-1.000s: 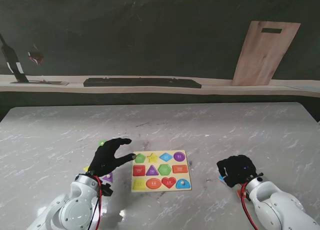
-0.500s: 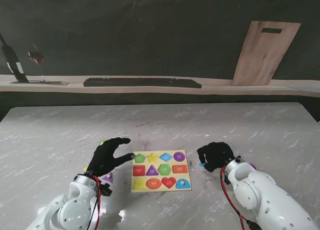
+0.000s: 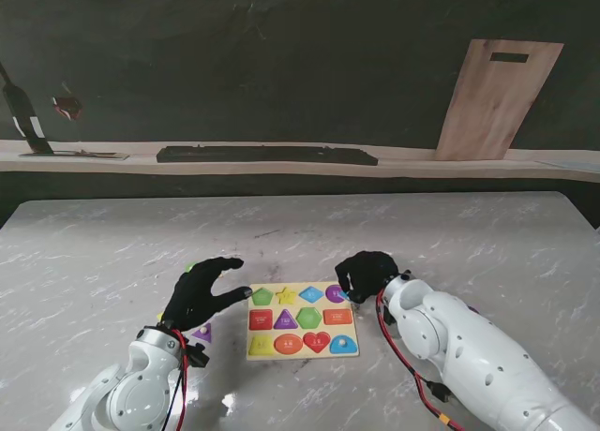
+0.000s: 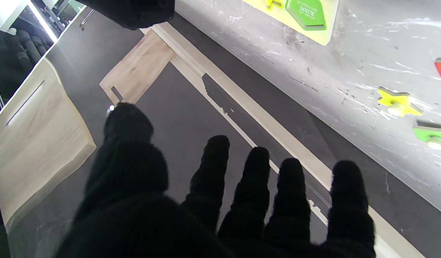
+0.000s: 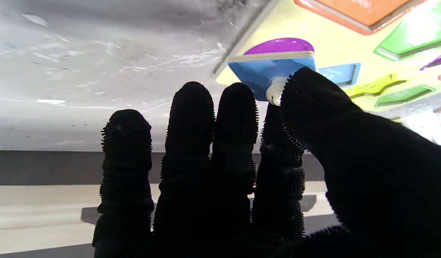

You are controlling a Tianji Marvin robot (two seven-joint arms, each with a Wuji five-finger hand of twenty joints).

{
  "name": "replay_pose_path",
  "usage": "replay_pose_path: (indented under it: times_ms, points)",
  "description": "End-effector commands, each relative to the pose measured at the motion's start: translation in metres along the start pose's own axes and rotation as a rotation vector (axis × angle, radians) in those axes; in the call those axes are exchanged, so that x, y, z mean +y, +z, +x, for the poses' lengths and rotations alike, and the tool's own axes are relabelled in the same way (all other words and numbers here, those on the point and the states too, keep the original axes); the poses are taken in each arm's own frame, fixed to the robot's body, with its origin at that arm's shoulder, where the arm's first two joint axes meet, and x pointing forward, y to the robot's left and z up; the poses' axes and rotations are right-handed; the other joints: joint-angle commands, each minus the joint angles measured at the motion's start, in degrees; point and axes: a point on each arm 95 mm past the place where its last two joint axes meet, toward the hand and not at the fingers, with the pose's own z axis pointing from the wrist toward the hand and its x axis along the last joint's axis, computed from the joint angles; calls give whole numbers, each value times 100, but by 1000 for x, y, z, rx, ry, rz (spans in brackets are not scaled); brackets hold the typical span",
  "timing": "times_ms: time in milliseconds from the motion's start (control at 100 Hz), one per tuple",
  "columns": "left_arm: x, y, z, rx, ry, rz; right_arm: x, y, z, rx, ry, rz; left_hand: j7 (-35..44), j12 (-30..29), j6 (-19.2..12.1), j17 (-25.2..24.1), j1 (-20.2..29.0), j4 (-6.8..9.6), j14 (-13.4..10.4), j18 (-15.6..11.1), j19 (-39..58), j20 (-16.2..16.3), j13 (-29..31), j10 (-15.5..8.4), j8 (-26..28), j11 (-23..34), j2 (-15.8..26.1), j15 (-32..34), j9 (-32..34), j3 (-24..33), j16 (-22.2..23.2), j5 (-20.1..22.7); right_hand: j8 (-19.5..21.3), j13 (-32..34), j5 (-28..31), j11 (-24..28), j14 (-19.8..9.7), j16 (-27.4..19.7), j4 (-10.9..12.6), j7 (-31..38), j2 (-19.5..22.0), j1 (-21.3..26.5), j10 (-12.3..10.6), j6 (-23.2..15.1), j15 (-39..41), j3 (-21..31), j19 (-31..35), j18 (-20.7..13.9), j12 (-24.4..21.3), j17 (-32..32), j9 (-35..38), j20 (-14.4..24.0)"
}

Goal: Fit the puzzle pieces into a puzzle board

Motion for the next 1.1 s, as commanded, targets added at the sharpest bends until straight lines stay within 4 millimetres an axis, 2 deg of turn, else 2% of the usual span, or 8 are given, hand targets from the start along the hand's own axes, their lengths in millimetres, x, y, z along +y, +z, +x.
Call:
replay_pose_path:
  times_ms: [0, 330, 550, 1090]
  points:
    - [0, 0, 2, 5, -11, 4, 7, 12, 13, 22, 3, -14, -103, -35, -151, -76, 76, 230, -194, -509, -55, 85, 21, -77, -22, -100, 122, -157, 52, -195, -20, 136, 34, 205, 231, 84, 7, -40, 198, 148, -83, 177, 301, 4, 129, 285, 199, 143, -39, 68, 309, -59]
    - [-1, -1, 2, 7, -11, 9, 12, 42, 38, 72, -4, -2, -100, -39, -153, -79, 74, 230, -196, -505, -57, 84, 22, -68, -21, -105, 129, -160, 51, -195, -21, 157, 49, 213, 219, 95, 5, -56, 211, 131, -50, 184, 307, 9, 148, 255, 230, 149, -37, 83, 298, -82]
    - [-2, -1, 1, 8, -11, 13, 9, 55, 52, 97, -11, 18, -110, -39, -156, -79, 69, 230, -191, -508, -61, 82, 19, -73, -25, -106, 136, -162, 54, -197, -22, 160, 62, 211, 208, 98, 5, -66, 222, 125, -34, 192, 299, 12, 159, 236, 248, 162, -35, 86, 272, -96]
    - [-1, -1, 1, 8, -13, 12, -8, 70, 59, 116, -52, 46, -121, -41, -156, -77, 60, 230, -188, -496, -61, 83, 32, -62, -27, -113, 145, -160, 64, -196, -20, 169, 105, 193, 148, 137, -21, -87, 255, 128, 36, 187, 264, -16, 169, 171, 265, 144, -2, 90, 221, -141]
